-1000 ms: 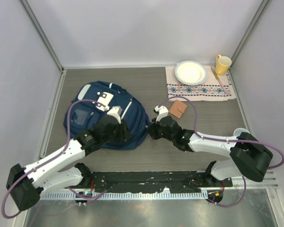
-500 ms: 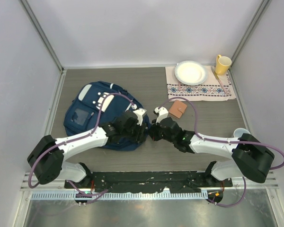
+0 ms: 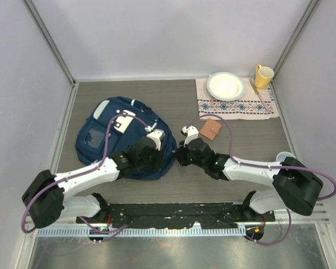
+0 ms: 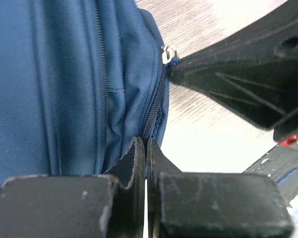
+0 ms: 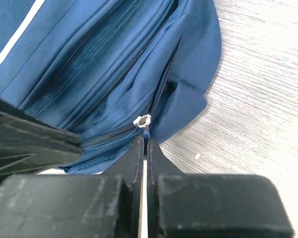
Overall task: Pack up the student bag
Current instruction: Zip the student bag at the center of the board.
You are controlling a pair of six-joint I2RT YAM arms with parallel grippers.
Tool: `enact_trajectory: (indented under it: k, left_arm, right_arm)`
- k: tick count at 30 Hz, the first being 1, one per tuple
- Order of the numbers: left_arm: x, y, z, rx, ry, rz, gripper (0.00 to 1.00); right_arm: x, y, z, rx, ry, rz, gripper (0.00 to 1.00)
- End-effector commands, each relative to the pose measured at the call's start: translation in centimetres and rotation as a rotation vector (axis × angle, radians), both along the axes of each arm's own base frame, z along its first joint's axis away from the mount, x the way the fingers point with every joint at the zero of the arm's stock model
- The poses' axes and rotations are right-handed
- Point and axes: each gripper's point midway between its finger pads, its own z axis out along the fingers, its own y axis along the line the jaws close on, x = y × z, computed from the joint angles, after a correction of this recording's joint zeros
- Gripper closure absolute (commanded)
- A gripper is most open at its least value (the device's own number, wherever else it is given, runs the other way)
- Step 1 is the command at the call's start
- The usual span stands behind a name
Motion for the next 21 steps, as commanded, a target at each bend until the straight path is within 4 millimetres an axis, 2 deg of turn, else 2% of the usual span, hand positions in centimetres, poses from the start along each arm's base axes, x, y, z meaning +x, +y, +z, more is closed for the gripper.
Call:
enact_trajectory:
  k: [1, 3, 4, 9, 11, 14, 16, 18, 20, 21]
  left_arm:
    - [-2.6, 3.9, -1.6, 0.05, 0.079, 0.115, 1.0]
    - [-3.5, 5.0, -1.7, 0.05, 0.094, 0.139, 1.0]
    - [-3.7, 5.3, -1.5, 0.04, 0.103, 0.164, 1.0]
    - [-5.7, 7.1, -1.2, 0.006, 0.16, 0.238, 1.0]
    - [-7.0, 8.6, -1.9, 0.028, 0.214, 0.302, 1.0]
    - [-8.0, 10.0, -1.8, -0.011, 0.242, 0.385, 1.0]
    - [-8.3, 10.8, -1.5, -0.047, 0.233, 0.421, 1.0]
    - [-7.6, 11.2, -0.3, -0.12, 0.201, 0.5, 1.0]
    - [-6.9, 11.0, 0.6, -0.137, 0.159, 0.496, 0.92]
    - [-6.4, 10.6, 1.2, -0.138, 0.125, 0.47, 0.84]
  right_arm:
    - [4.6, -1.4, 3.0, 0.014, -0.098, -0.147, 0.99]
    - [5.4, -1.4, 3.0, 0.016, -0.095, -0.156, 0.99]
    - [6.1, -1.3, 3.6, 0.033, -0.105, -0.166, 0.99]
    - [8.3, -0.8, 3.1, 0.028, -0.097, -0.185, 0.99]
    - [9.2, -1.2, 2.7, 0.026, -0.09, -0.212, 0.99]
    - [10.3, -1.9, 2.3, 0.04, -0.079, -0.249, 0.99]
    - [10.4, -1.8, 2.5, 0.056, -0.08, -0.238, 0.99]
    - [9.2, -1.3, 2.9, 0.092, -0.08, -0.17, 0.99]
    - [8.2, -0.9, 3.7, 0.134, -0.082, -0.134, 0.99]
    - [7.1, -0.7, 3.2, 0.138, -0.065, -0.107, 0.99]
